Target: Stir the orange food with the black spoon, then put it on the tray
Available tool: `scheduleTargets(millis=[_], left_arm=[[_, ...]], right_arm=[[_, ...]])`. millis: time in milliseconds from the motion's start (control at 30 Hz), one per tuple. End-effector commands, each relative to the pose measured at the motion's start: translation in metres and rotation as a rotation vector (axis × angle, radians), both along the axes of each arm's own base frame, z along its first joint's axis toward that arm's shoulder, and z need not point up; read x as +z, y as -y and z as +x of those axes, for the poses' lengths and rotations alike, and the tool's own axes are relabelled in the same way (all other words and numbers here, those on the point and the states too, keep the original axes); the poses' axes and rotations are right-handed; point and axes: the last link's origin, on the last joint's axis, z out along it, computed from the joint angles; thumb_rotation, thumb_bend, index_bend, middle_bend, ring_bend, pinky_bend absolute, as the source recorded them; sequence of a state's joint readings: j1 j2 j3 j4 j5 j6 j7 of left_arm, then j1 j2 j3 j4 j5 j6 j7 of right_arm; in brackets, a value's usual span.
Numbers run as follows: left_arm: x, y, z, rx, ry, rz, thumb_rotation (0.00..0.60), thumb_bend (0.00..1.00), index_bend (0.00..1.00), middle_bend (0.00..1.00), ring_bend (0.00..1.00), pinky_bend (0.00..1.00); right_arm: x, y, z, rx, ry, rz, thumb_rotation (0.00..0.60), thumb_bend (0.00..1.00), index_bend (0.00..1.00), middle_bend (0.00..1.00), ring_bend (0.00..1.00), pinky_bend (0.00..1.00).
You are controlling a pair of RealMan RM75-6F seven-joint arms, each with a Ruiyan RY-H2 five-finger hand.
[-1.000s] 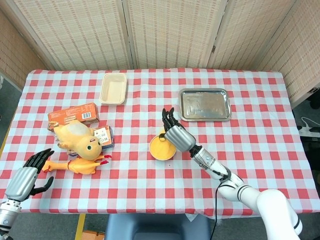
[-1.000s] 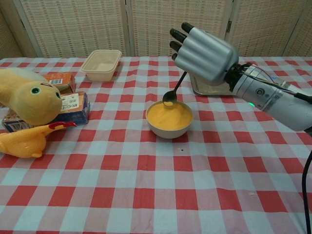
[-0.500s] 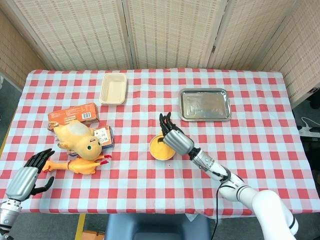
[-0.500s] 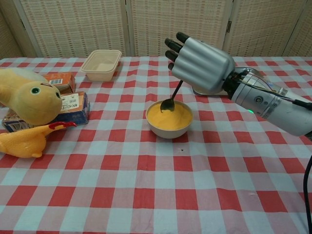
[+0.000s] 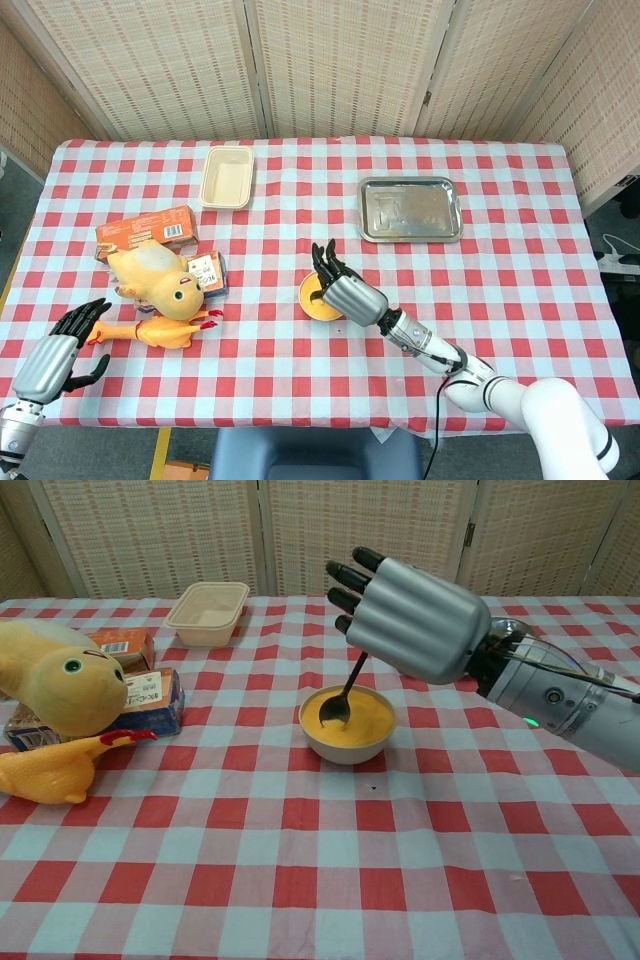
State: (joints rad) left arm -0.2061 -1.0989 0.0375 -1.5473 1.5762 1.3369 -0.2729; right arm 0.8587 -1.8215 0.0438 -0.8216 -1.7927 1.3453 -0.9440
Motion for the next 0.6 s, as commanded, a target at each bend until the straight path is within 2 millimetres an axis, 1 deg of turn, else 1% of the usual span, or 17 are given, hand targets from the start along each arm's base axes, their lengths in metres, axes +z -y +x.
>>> scheduleTargets(millis=[33, 267, 367, 533, 600], left_arm=[[0.000, 0.000, 0.000, 0.001, 0.002, -0.002, 0.600, 0.45, 0.00, 0.00, 0.00, 0.09], [-0.001, 0.000, 0.000, -0.001, 0.001, -0.007, 0.600, 0.45, 0.00, 0.00, 0.00, 0.09], [-0.001, 0.001, 0.000, -0.002, 0.002, -0.007, 0.600, 0.45, 0.00, 0.00, 0.00, 0.09], [-0.002, 0.001, 0.002, -0.008, 0.005, -0.018, 0.600, 0.45, 0.00, 0.00, 0.00, 0.09], [-0.002, 0.001, 0.002, -0.009, 0.005, -0.019, 0.600, 0.45, 0.00, 0.00, 0.00, 0.09]], right_arm=[[0.003, 0.005, 0.002, 0.013, -0.025, -0.031, 0.600, 0.37, 1.00, 0.31, 0.13, 0.27], [0.010, 0.010, 0.019, 0.121, -0.123, -0.090, 0.600, 0.37, 1.00, 0.31, 0.14, 0.27], [0.014, 0.009, 0.027, 0.212, -0.215, -0.145, 0.600, 0.37, 1.00, 0.31, 0.14, 0.27], [0.012, -0.001, 0.030, 0.243, -0.321, -0.160, 0.600, 0.37, 1.00, 0.31, 0.14, 0.27], [0.012, -0.001, 0.030, 0.242, -0.323, -0.160, 0.600, 0.37, 1.00, 0.31, 0.14, 0.27]])
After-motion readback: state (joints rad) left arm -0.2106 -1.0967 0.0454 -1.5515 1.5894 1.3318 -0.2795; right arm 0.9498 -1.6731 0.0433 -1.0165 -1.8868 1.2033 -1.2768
